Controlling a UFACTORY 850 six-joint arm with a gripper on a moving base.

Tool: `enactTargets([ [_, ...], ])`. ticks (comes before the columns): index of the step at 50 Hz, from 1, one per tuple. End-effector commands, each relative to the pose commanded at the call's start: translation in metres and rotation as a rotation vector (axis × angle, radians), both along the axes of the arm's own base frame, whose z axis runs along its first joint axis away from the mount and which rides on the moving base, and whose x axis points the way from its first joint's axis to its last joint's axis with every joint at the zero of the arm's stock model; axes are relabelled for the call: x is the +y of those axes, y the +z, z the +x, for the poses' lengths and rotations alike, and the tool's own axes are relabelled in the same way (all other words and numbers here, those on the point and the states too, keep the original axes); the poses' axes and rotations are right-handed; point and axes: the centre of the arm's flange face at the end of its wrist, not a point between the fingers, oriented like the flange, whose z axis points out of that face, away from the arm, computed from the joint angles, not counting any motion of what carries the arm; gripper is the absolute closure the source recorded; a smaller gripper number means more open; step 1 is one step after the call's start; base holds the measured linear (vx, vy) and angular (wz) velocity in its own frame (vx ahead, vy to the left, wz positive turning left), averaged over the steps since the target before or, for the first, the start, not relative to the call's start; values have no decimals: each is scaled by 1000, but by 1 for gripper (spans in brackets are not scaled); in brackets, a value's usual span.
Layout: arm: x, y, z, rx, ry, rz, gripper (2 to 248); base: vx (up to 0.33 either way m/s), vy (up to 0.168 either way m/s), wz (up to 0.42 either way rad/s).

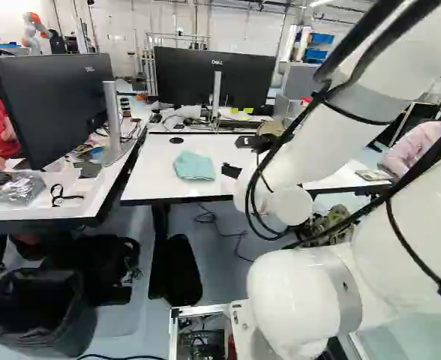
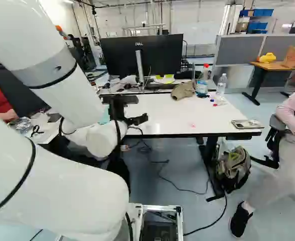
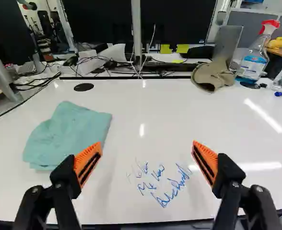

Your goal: Clean the table with the green towel

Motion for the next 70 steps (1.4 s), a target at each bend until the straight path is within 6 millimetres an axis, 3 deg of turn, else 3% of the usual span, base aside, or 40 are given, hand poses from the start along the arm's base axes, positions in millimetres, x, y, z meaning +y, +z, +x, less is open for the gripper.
enactTargets([
  [22, 0, 1, 2, -2, 0, 0, 3, 0, 0, 0],
  [44, 9, 24, 39, -47, 30, 1, 3, 0, 0, 0],
  [70, 39, 27, 78, -37, 111, 2, 3, 0, 0, 0],
])
